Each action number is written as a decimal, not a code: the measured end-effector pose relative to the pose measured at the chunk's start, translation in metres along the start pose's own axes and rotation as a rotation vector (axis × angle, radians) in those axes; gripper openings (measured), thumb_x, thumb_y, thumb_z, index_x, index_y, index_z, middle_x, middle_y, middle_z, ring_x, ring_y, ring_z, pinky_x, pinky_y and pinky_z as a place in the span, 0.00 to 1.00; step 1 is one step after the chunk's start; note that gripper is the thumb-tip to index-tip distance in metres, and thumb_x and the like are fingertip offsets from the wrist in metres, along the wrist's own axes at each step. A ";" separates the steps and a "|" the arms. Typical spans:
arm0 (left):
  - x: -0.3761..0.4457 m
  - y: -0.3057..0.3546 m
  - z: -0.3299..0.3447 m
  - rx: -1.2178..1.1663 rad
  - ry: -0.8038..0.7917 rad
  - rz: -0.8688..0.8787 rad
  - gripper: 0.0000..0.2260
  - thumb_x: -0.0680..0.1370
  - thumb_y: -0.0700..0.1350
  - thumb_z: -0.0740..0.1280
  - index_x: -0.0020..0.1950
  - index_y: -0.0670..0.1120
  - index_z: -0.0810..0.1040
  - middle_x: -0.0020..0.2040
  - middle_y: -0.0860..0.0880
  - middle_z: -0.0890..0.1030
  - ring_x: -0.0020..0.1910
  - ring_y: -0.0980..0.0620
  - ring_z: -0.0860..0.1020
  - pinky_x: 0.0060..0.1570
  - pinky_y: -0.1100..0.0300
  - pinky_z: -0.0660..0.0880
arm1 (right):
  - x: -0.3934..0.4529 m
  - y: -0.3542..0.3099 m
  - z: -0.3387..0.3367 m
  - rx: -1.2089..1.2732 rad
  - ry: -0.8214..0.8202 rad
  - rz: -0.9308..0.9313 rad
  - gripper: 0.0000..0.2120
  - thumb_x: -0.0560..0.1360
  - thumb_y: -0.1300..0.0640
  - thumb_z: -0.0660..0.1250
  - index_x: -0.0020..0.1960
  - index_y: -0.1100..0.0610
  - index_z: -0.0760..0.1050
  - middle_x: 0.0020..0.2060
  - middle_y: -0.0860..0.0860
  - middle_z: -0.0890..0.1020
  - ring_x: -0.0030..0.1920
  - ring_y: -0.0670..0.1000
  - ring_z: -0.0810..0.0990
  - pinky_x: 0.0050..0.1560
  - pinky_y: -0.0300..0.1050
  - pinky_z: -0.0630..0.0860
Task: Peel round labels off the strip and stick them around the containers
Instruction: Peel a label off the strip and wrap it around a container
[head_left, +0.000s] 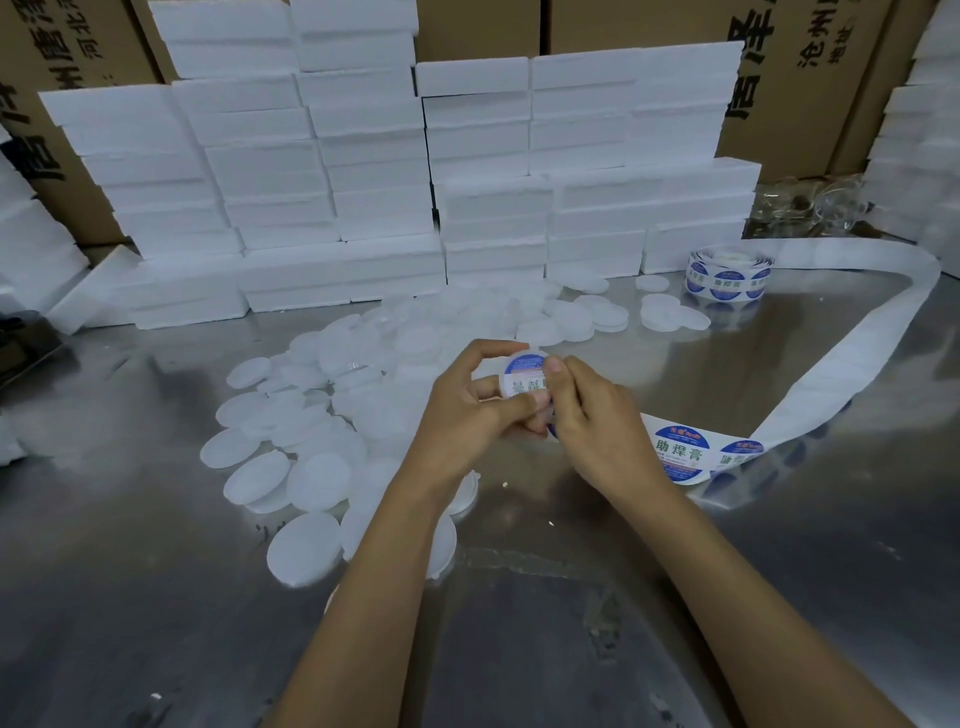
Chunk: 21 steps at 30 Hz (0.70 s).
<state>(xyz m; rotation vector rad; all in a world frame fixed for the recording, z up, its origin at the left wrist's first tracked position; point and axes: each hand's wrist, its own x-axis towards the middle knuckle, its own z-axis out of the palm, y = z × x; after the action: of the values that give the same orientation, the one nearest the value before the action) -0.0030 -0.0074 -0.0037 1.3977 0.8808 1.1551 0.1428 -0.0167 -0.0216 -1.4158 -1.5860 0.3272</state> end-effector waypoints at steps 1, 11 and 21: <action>0.000 0.001 -0.001 0.005 0.033 0.005 0.17 0.74 0.38 0.76 0.61 0.48 0.79 0.44 0.43 0.87 0.36 0.46 0.85 0.41 0.55 0.83 | 0.000 -0.001 -0.001 0.036 -0.015 -0.001 0.17 0.83 0.46 0.54 0.41 0.53 0.70 0.31 0.47 0.77 0.36 0.52 0.75 0.41 0.51 0.72; 0.005 0.000 0.000 0.045 0.200 -0.011 0.11 0.83 0.50 0.65 0.54 0.43 0.81 0.39 0.44 0.86 0.27 0.46 0.81 0.33 0.56 0.82 | -0.001 -0.004 0.003 0.073 -0.016 0.063 0.25 0.79 0.41 0.61 0.33 0.59 0.66 0.22 0.45 0.69 0.27 0.45 0.67 0.31 0.44 0.65; -0.003 0.007 0.001 -0.044 -0.102 -0.011 0.26 0.78 0.34 0.70 0.72 0.54 0.74 0.56 0.44 0.85 0.51 0.44 0.85 0.56 0.50 0.81 | 0.000 -0.007 -0.014 0.221 -0.058 0.189 0.21 0.83 0.48 0.57 0.42 0.64 0.73 0.33 0.52 0.78 0.35 0.49 0.75 0.41 0.47 0.73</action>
<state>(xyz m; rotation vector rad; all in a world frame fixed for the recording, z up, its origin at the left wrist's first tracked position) -0.0037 -0.0113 0.0023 1.4013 0.7854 1.0793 0.1498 -0.0241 -0.0094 -1.3951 -1.4158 0.6407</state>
